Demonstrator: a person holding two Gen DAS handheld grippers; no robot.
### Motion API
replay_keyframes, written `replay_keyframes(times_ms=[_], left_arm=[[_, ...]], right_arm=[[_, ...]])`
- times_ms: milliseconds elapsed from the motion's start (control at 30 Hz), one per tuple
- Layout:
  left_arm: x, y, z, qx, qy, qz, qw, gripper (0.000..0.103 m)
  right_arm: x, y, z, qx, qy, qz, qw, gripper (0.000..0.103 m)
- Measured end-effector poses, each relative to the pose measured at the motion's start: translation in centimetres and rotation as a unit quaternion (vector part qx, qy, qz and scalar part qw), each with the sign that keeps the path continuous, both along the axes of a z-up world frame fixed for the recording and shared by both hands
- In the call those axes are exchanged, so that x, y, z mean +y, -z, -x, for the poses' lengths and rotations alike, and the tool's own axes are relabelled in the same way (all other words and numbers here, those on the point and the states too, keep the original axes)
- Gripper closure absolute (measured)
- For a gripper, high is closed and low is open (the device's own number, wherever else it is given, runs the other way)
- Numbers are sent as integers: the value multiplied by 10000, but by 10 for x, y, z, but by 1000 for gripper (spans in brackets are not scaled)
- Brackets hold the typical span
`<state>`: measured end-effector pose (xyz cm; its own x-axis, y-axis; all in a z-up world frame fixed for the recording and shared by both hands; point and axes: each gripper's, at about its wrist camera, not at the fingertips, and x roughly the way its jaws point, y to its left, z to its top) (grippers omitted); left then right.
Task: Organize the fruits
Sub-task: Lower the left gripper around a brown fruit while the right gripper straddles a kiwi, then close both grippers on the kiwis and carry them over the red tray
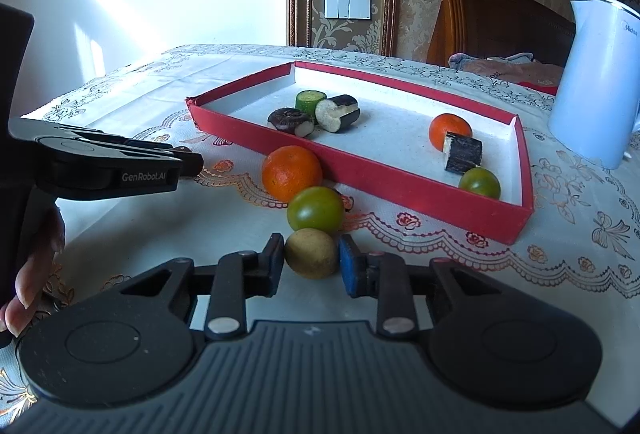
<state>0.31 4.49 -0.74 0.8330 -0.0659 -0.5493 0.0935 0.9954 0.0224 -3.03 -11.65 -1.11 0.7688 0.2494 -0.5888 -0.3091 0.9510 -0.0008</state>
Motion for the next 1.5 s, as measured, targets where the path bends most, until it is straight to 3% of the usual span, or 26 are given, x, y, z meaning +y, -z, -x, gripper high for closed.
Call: replay_keyframes(times_ms=[267, 733, 967, 1500], left_arm=[[-3, -4, 8, -228, 72, 30, 9997, 77], [-16, -16, 4, -213, 226, 185, 9993, 77], [-38, -29, -16, -301, 333, 245, 9987, 77], [-61, -24, -62, -165, 194, 195, 9995, 77]], right_arm=[[-5, -2, 4, -121, 109, -117, 9998, 75], [-24, -16, 1, -445, 630, -329, 9965, 75], [-36, -24, -16, -476, 916, -285, 9943, 75], [-35, -22, -72, -582, 1355, 33, 9891, 75]])
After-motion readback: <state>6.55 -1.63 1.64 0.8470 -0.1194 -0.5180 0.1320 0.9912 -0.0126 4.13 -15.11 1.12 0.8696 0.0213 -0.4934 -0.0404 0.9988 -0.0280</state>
